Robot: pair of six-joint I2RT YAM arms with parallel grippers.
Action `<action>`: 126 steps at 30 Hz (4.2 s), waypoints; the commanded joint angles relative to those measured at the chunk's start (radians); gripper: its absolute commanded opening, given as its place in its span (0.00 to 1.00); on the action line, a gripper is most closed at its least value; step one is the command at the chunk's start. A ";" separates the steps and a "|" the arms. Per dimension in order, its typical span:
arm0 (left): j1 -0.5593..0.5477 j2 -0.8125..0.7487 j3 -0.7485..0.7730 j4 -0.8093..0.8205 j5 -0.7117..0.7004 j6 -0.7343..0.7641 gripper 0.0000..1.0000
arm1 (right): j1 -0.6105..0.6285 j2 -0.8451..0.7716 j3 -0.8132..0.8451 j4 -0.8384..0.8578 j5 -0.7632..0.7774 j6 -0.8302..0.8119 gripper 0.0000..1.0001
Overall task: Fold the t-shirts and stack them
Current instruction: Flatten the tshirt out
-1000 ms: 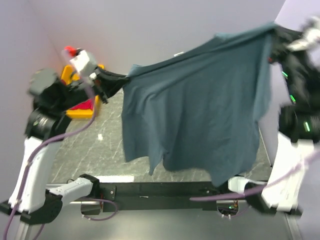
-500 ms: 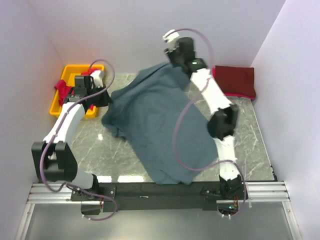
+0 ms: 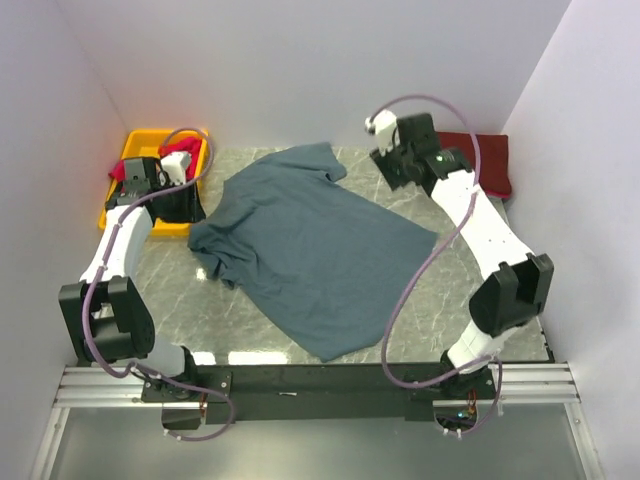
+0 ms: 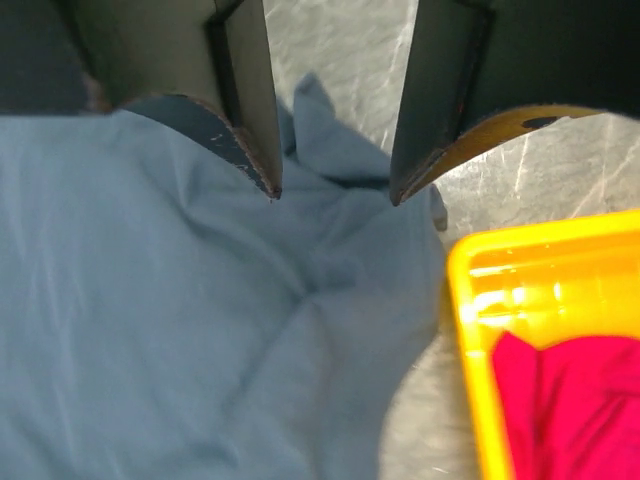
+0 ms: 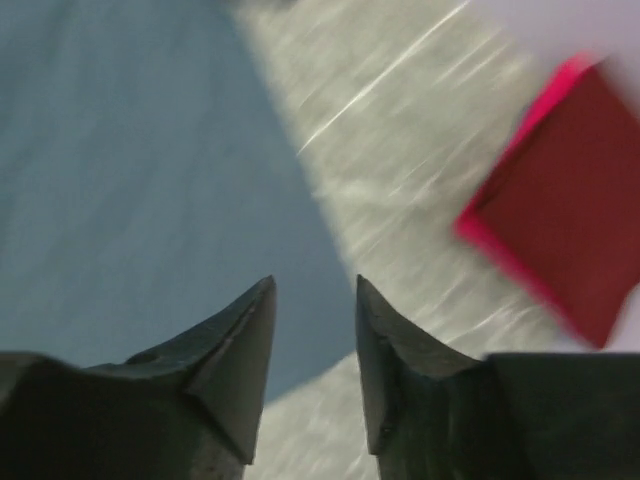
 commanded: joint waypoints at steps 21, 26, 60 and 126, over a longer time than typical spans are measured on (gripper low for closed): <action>-0.058 -0.085 -0.093 -0.262 0.157 0.429 0.55 | -0.108 0.383 -0.202 -0.140 -0.063 0.075 0.28; -0.059 -0.074 -0.077 -0.269 0.157 0.426 0.55 | -0.198 0.547 0.005 -0.218 0.011 0.060 0.22; -0.314 -0.128 -0.246 -0.006 0.356 0.266 0.59 | -0.315 -0.092 -0.692 -0.324 -0.205 0.170 0.50; -0.295 -0.063 -0.240 -0.011 0.293 0.288 0.57 | -0.212 0.408 -0.073 -0.221 -0.317 0.355 0.12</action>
